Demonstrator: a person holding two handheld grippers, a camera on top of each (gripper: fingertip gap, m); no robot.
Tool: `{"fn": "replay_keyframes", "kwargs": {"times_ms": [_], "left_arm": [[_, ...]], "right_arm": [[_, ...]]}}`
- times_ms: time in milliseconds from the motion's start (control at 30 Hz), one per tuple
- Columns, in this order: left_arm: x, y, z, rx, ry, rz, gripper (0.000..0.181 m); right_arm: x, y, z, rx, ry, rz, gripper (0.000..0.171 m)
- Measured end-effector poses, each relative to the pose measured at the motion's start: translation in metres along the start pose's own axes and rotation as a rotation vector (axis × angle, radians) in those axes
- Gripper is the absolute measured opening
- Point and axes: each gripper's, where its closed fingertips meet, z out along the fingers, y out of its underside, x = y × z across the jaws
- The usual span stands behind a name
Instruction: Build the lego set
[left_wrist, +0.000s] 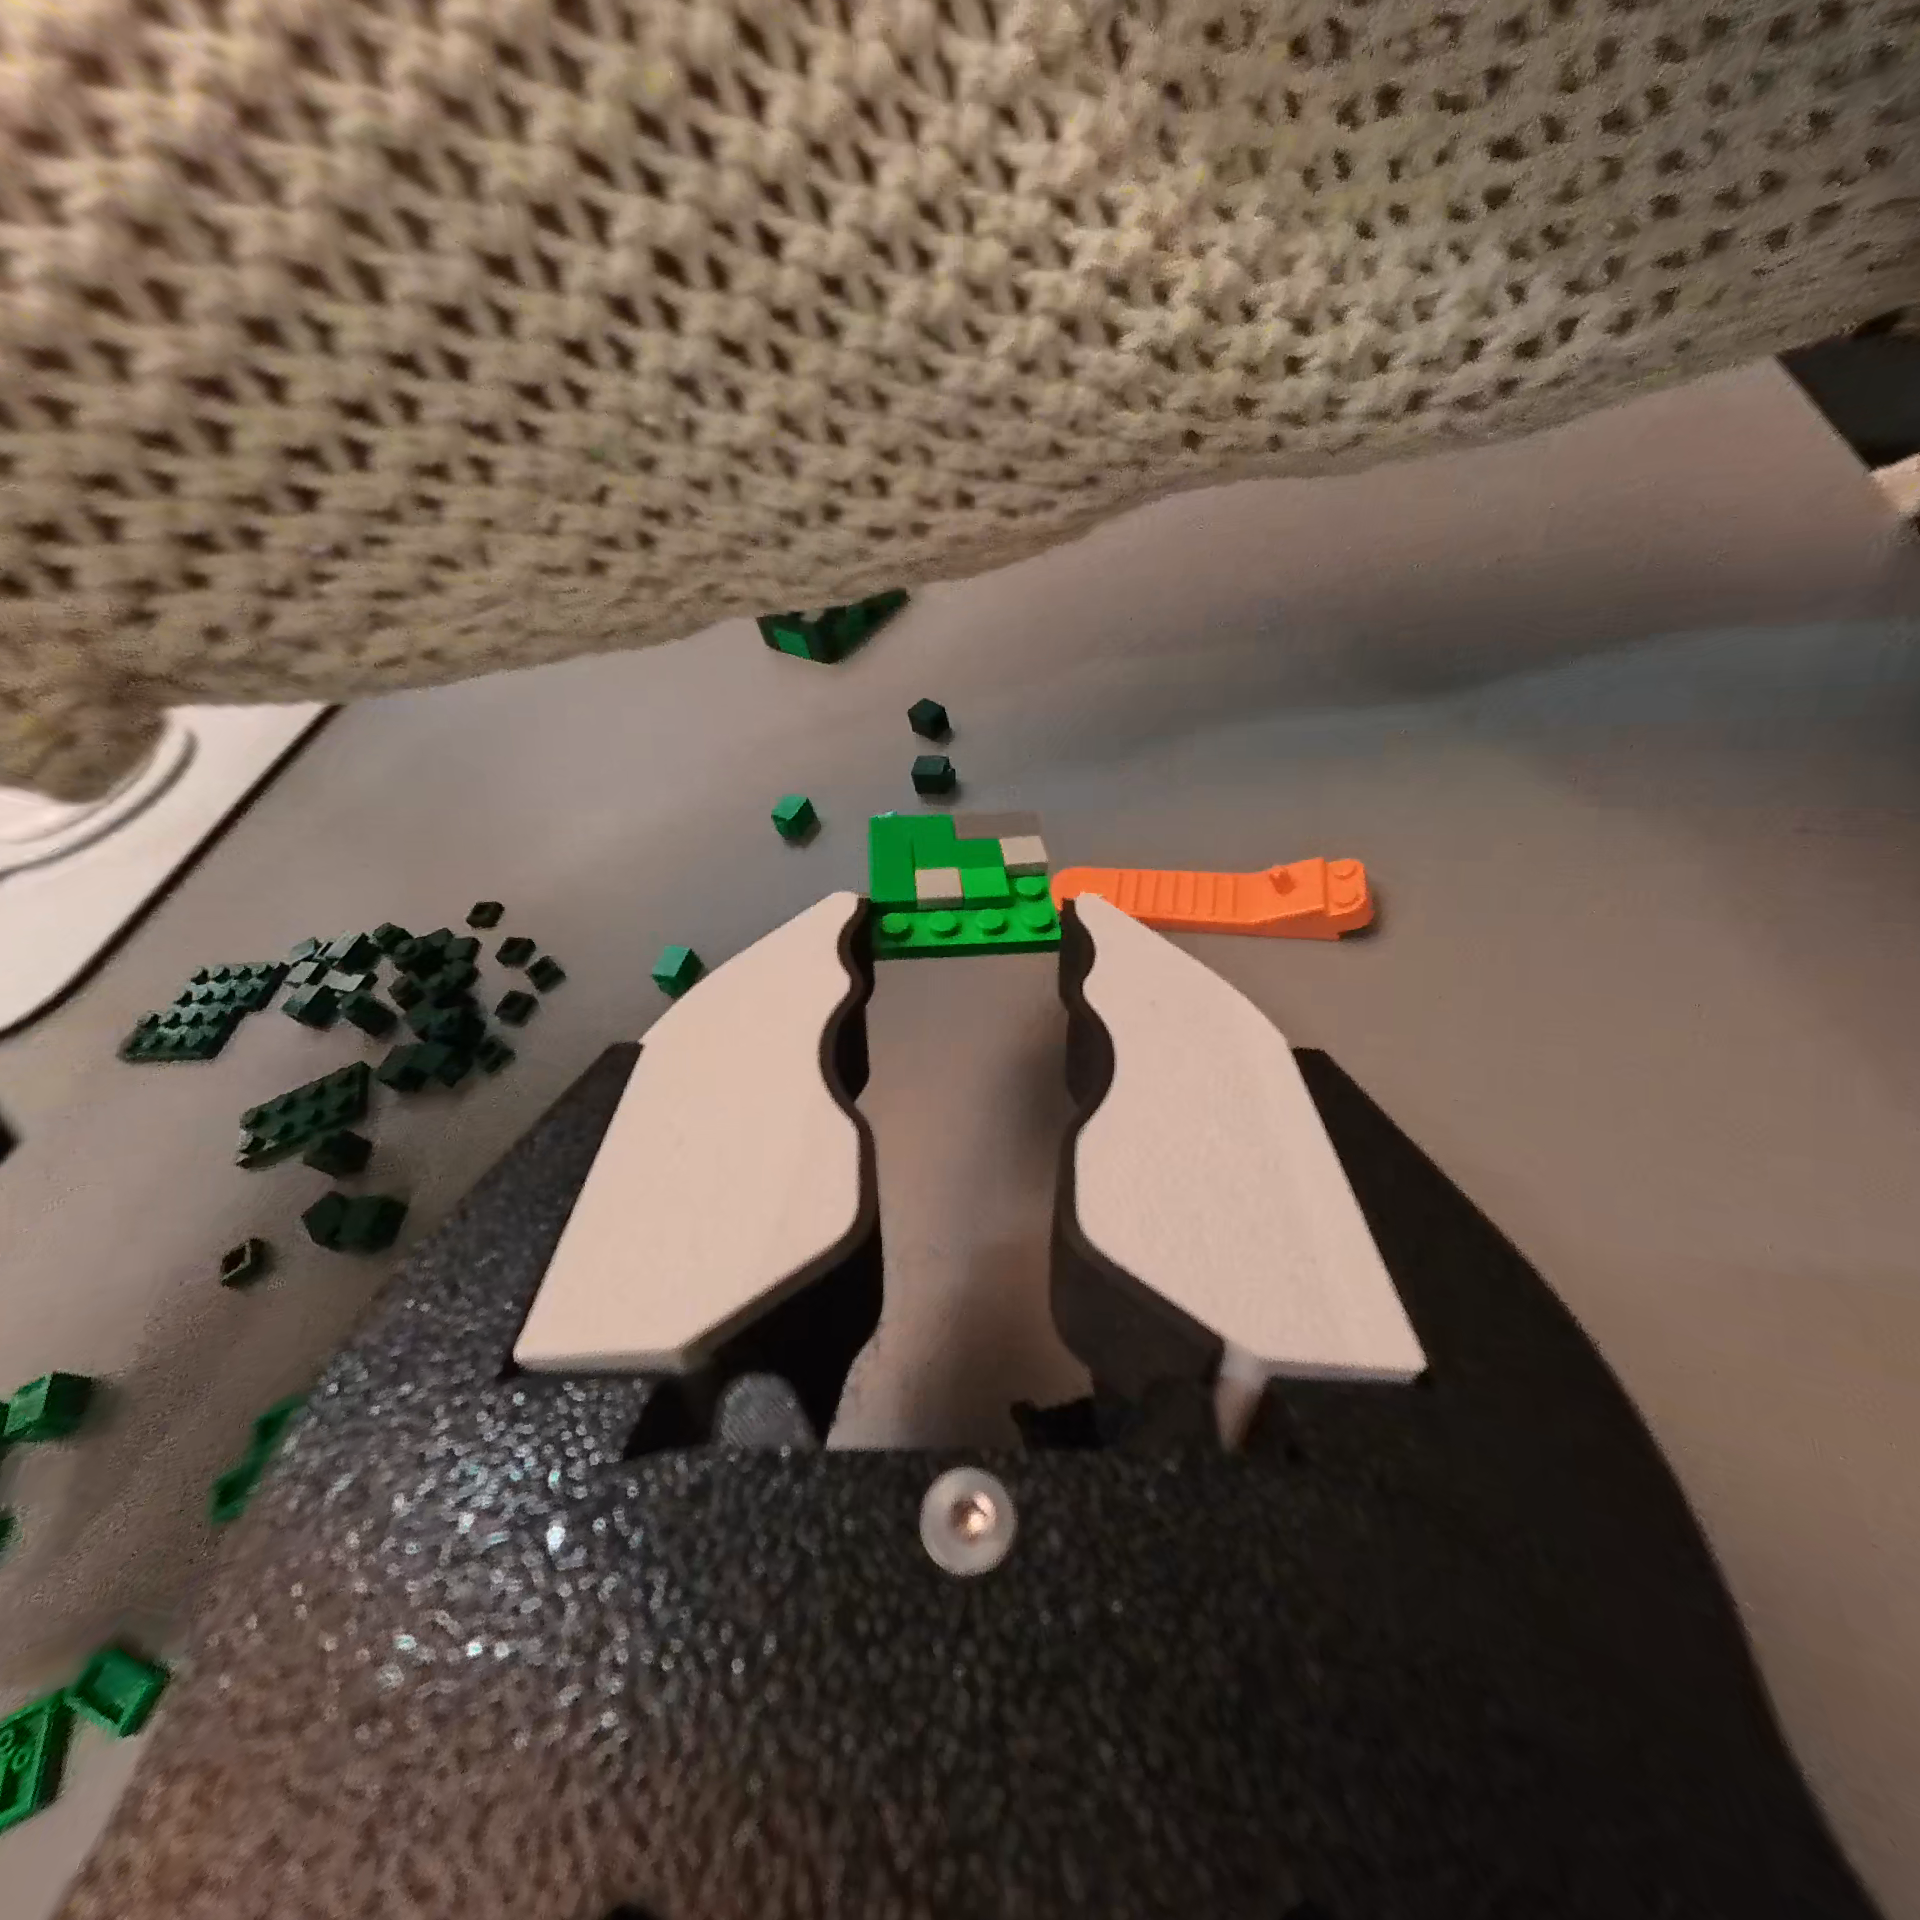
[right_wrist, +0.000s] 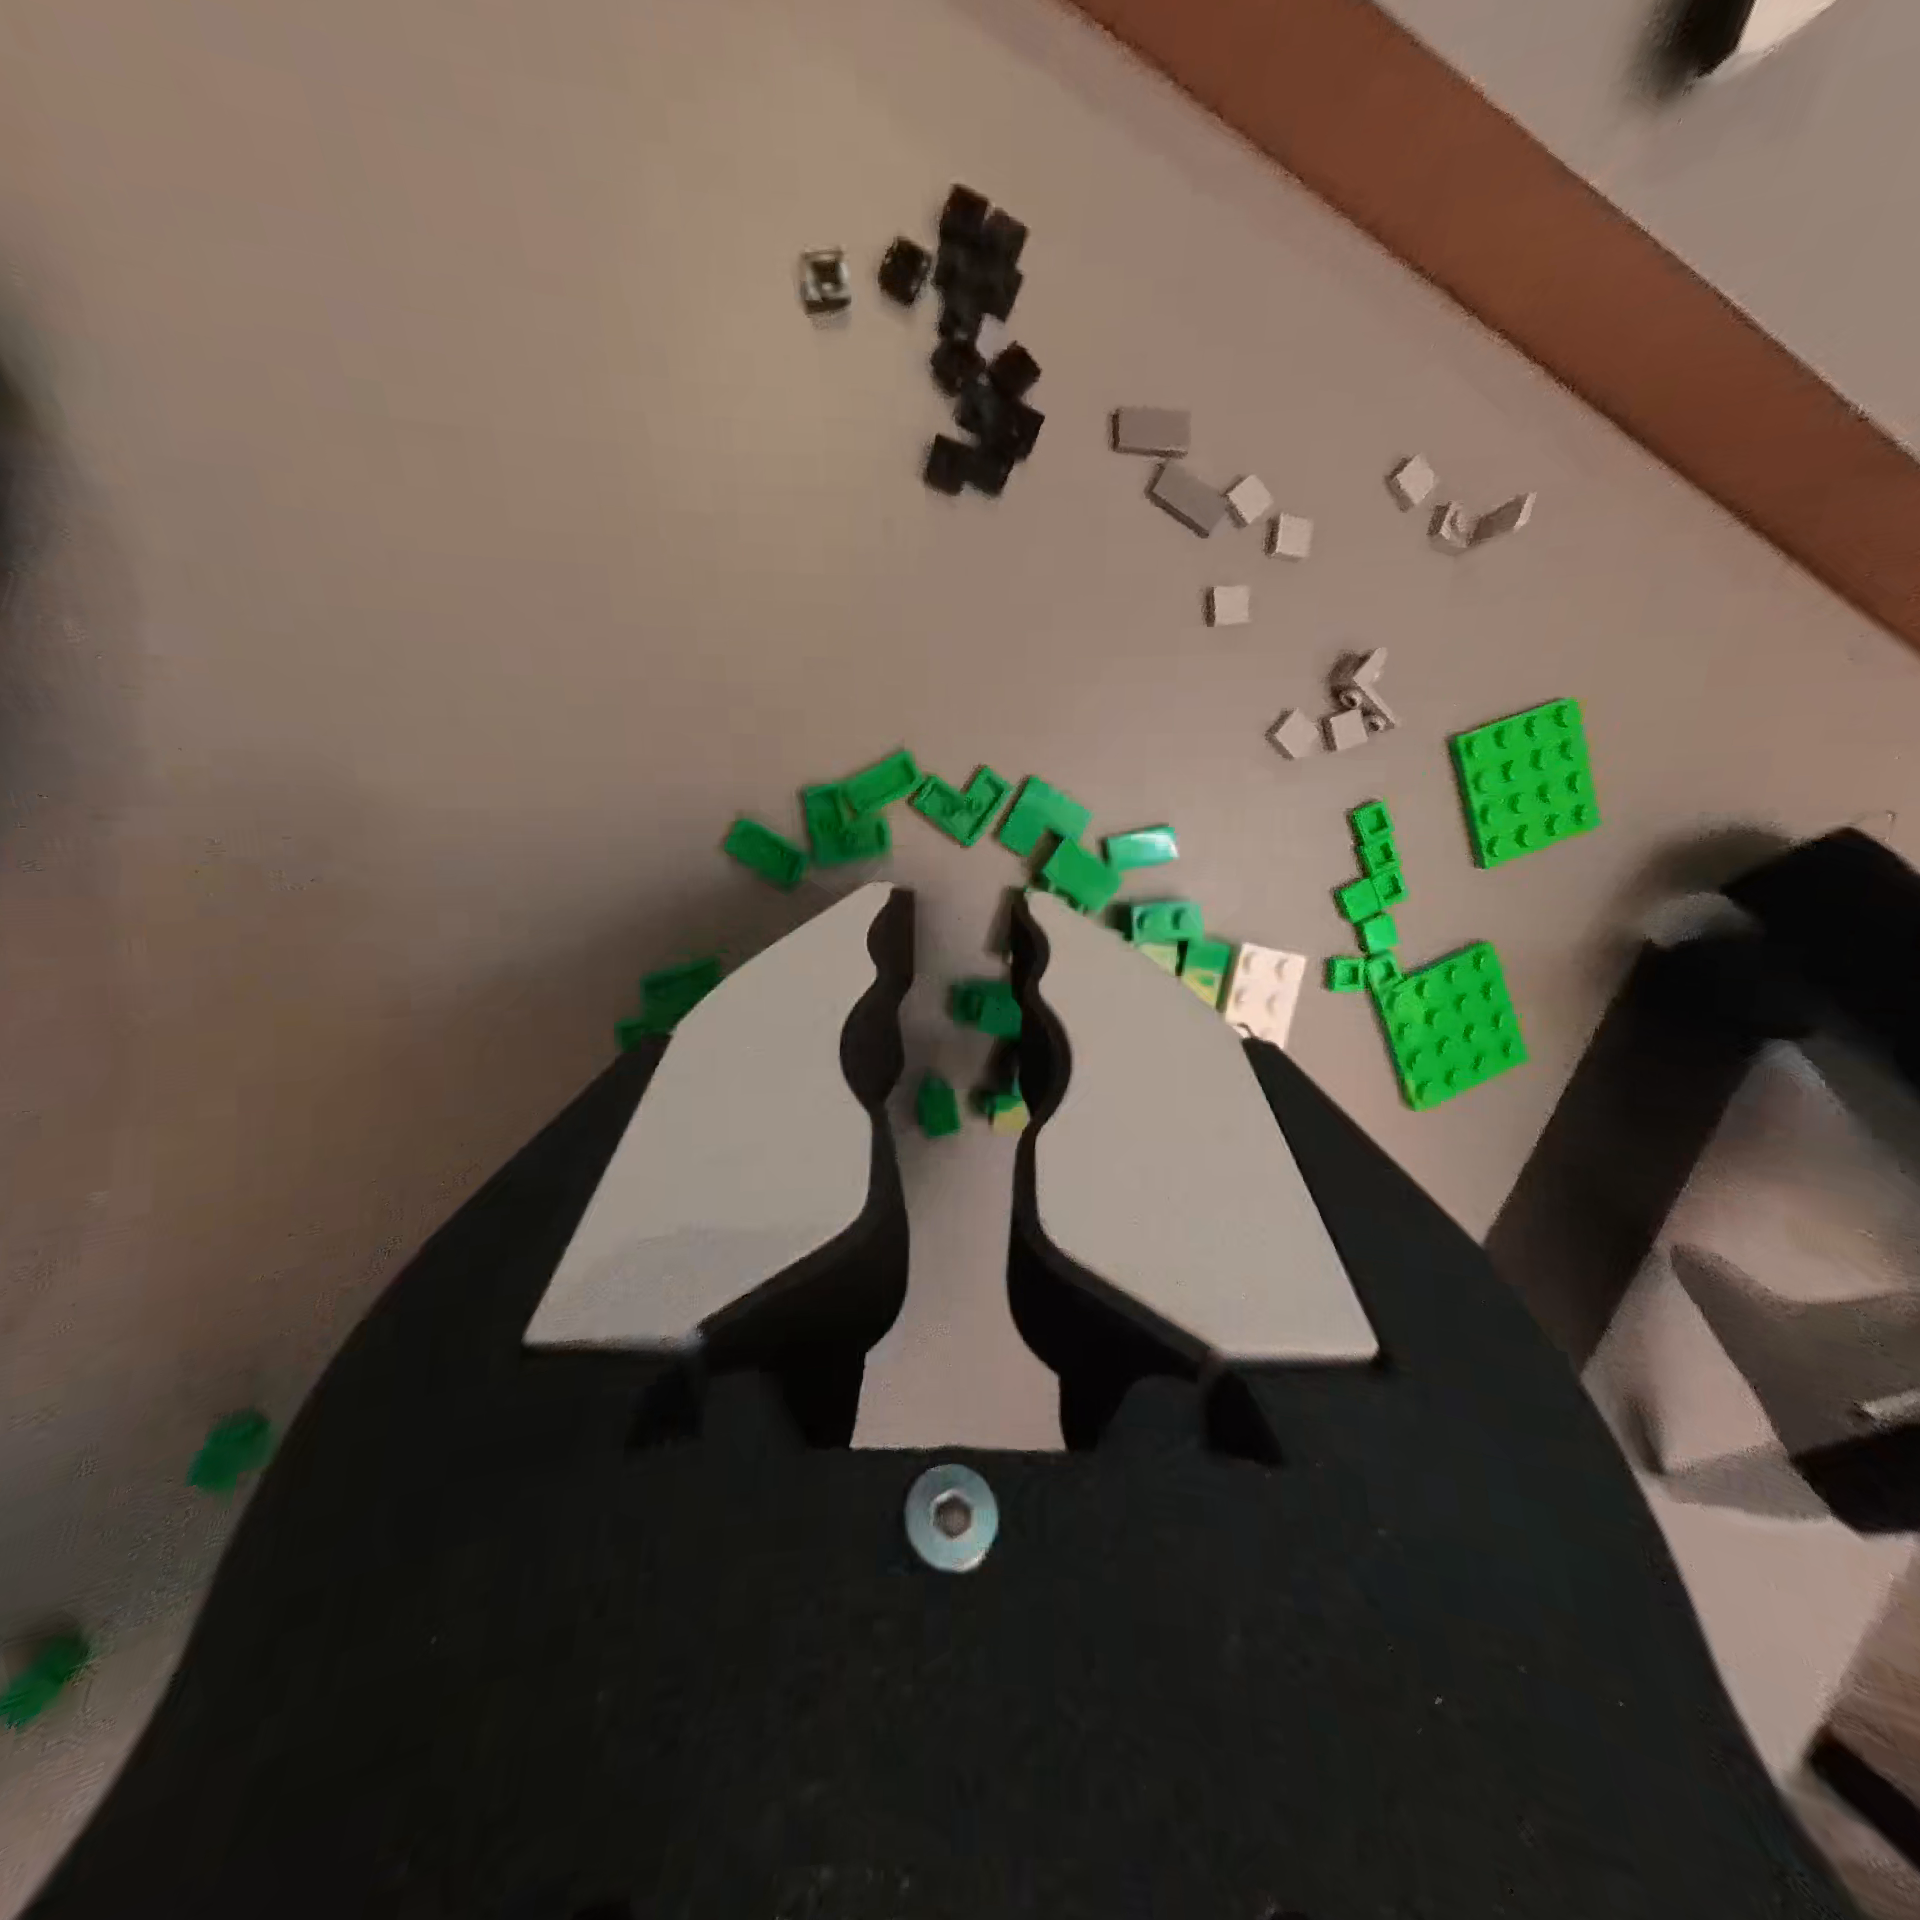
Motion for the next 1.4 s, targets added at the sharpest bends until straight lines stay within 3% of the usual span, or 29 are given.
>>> {"fn": "replay_keyframes", "kwargs": {"times_ms": [67,200,400,533,667,1133,1400], "left_arm": [[0.0,-0.001,0.0,0.004,0.002,-0.006,0.034],[-0.001,-0.001,-0.001,0.011,0.004,-0.015,0.034],[0.0,-0.002,-0.001,0.013,0.007,-0.016,0.034],[0.001,-0.001,-0.001,0.008,0.01,-0.011,0.034],[0.002,0.0,0.0,-0.001,0.013,-0.002,0.034],[0.005,0.002,0.002,-0.023,0.023,0.02,0.034],[0.005,0.003,0.002,-0.024,0.022,0.022,0.034]], "right_arm": [[0.005,-0.01,0.009,-0.01,-0.065,0.09,0.016],[0.04,-0.007,0.023,-0.097,0.032,0.299,0.0],[0.045,-0.019,0.025,-0.101,-0.16,0.708,0.007],[0.031,-0.017,0.026,-0.221,-0.178,0.567,0.004],[0.022,-0.014,0.03,-0.305,-0.215,0.639,0.006],[0.026,-0.005,0.034,-0.339,-0.226,0.723,0.016],[0.024,0.002,0.032,-0.384,-0.152,0.545,0.008]]}}
